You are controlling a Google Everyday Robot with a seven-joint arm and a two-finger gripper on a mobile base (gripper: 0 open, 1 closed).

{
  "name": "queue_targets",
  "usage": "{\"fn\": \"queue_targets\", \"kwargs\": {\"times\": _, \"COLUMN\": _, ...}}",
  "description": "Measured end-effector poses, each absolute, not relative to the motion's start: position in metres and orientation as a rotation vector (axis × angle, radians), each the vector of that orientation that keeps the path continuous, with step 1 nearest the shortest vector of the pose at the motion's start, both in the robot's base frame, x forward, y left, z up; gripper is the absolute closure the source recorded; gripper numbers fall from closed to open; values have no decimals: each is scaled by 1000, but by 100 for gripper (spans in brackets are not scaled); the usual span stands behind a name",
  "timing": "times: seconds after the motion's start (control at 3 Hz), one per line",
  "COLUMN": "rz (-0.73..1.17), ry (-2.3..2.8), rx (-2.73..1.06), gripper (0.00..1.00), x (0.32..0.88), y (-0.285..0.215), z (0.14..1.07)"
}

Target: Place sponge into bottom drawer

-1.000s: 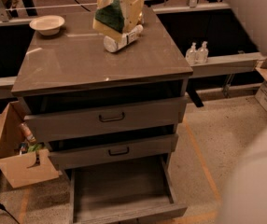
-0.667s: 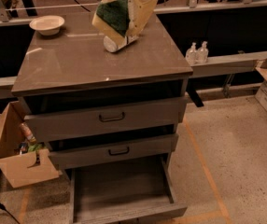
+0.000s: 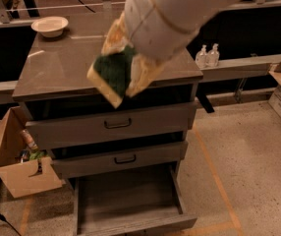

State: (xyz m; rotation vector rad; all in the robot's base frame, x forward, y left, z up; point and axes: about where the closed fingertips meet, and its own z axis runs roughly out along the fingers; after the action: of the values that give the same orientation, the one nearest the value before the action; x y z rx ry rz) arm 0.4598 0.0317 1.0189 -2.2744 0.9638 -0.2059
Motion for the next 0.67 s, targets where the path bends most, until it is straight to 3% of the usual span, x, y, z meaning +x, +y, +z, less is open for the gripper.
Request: {"fn": "queue_targets", "kwargs": {"times": 0.67, "rz": 0, "ry": 1124, "rx": -2443, "gripper": 100, "x": 412, "y": 21, "z": 886}}
